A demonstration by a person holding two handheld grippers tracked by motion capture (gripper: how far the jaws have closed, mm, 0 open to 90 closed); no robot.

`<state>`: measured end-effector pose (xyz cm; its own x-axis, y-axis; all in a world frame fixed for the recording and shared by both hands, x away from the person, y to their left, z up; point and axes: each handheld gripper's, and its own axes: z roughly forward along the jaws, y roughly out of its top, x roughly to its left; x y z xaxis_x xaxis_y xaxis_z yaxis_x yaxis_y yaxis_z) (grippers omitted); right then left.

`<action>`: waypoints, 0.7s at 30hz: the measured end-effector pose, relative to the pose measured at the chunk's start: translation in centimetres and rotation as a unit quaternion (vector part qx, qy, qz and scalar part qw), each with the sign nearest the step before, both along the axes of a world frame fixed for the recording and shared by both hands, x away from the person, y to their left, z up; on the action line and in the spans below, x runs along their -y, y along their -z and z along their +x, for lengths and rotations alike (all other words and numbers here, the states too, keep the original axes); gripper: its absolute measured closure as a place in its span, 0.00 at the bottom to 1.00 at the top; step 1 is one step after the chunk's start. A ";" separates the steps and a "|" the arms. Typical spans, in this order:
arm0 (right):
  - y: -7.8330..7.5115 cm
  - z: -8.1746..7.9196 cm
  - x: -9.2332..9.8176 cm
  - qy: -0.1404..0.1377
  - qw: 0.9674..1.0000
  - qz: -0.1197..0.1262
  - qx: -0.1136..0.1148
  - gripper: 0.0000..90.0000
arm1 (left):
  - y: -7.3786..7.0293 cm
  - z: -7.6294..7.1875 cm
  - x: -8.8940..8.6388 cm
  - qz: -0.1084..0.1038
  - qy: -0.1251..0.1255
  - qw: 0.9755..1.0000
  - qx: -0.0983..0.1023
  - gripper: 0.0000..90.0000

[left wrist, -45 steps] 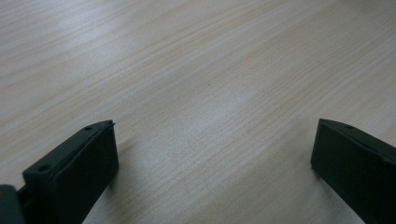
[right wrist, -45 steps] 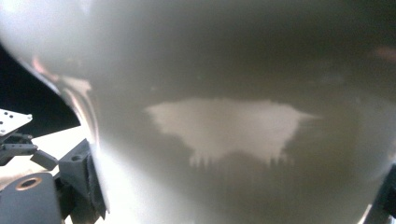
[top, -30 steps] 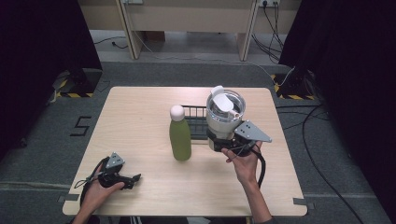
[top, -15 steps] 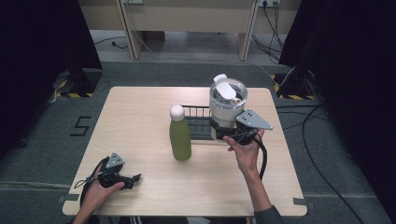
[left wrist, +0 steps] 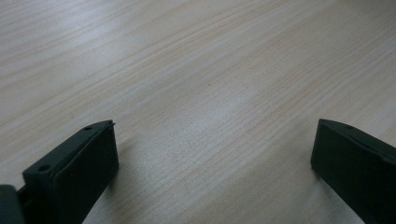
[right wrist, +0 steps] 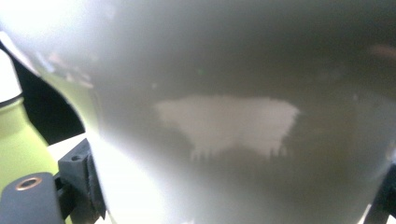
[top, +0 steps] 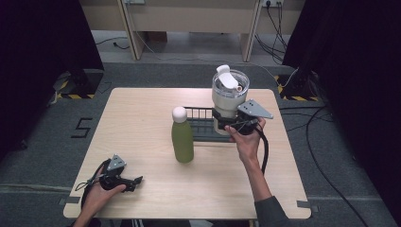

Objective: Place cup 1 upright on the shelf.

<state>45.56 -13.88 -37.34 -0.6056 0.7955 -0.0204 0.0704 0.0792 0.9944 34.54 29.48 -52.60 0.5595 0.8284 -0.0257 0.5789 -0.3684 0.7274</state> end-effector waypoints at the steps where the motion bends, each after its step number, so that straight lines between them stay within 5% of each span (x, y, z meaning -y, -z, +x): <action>1: -0.1 0.2 0.0 0.002 1.000 -0.001 -0.001 0.11 | 0.0 0.0 0.0 0.000 0.000 1.000 0.000 0.00; 21: 0.7 3.6 0.0 0.032 0.999 -0.007 -0.006 0.11 | 0.0 0.0 0.0 0.000 0.000 1.000 0.000 0.00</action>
<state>49.14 -13.91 -38.02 -0.5533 0.8326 -0.0239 0.0881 0.0871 0.9923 34.54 29.49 -52.60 0.5596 0.8283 -0.0267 0.5794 -0.3681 0.7272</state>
